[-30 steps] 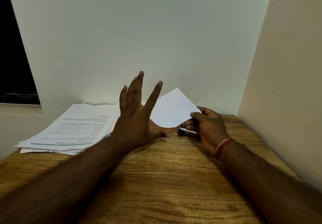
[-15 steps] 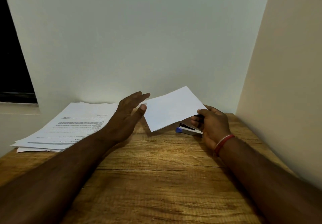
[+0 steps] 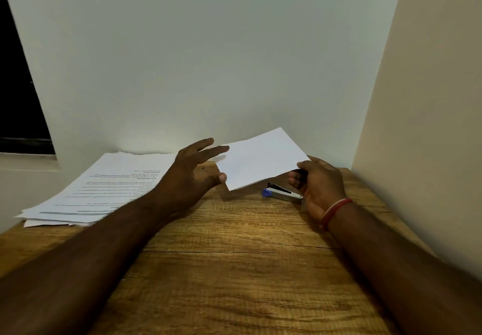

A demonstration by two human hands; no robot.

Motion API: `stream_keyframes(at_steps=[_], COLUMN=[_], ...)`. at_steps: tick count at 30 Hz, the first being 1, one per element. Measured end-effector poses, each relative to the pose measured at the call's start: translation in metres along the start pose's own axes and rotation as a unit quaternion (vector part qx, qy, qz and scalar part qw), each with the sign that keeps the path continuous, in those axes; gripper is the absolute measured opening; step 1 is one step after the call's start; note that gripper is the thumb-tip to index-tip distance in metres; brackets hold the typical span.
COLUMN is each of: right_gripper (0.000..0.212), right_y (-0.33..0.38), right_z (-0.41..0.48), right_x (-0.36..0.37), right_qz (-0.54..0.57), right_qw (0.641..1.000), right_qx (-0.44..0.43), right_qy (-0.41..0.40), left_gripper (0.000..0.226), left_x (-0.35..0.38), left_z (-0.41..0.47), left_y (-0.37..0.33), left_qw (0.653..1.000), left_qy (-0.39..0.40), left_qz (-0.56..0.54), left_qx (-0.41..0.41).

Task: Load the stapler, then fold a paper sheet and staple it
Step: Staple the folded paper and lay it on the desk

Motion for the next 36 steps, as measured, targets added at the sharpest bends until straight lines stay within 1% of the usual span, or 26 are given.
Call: stream_keyframes(at_steps=[8, 12, 19, 28, 36], right_gripper=[0.027, 0.029, 0.027, 0.021, 0.025], right_y=[0.000, 0.000, 0.001, 0.004, 0.004], right_z=[0.000, 0.000, -0.002, -0.009, -0.011], right_x=[-0.003, -0.002, -0.001, 0.002, 0.003], right_qz=[-0.011, -0.018, -0.034, -0.053, -0.075], right_qw=[1.000, 1.000, 0.999, 0.998, 0.996], right_qx=[0.000, -0.003, -0.012, -0.037, -0.051], right_qy=[-0.004, 0.000, -0.001, -0.001, 0.008], left_gripper=[0.060, 0.057, 0.040, 0.031, 0.028], left_x=[-0.002, -0.001, 0.001, 0.000, 0.001], left_z=[-0.002, -0.001, -0.002, -0.004, -0.006], left_y=[0.003, 0.003, 0.002, -0.006, -0.012], left_qw=[0.999, 1.000, 0.999, 0.997, 0.993], left_qy=[0.024, 0.019, 0.030, 0.052, 0.081], left_qz=[-0.001, 0.000, -0.030, -0.062, -0.076], left_qx=[0.032, 0.019, 0.002, -0.017, -0.029])
Point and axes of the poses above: each hand's wrist, its own z-axis towards the middle knuckle, its own x-axis out of the palm, y = z × x, the point moved 3 cm from there along z, towards the middle knuckle, and after that the axes turned 10 degrees about x, right-handed, at the moved point
